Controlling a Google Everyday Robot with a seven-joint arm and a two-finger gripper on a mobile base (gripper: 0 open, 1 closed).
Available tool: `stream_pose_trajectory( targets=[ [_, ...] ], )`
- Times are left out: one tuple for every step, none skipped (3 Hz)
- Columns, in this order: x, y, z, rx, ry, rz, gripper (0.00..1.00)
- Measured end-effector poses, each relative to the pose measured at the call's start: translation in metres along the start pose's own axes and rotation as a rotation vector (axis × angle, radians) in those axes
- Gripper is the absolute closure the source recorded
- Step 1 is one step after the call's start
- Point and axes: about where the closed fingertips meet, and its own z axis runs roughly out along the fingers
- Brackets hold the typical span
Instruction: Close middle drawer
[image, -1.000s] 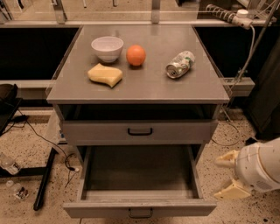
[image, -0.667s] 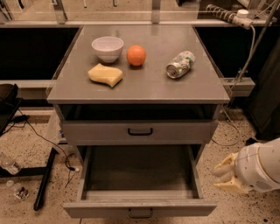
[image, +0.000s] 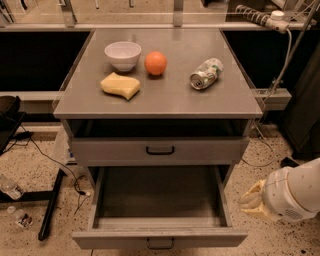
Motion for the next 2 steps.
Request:
stream_pose_trajectory(
  targets=[
    [0.023, -0.004, 0.043, -0.005, 0.027, 0.042, 1.00],
    [0.048, -0.011, 0.084, 0.019, 0.006, 0.084, 1.00]
  ],
)
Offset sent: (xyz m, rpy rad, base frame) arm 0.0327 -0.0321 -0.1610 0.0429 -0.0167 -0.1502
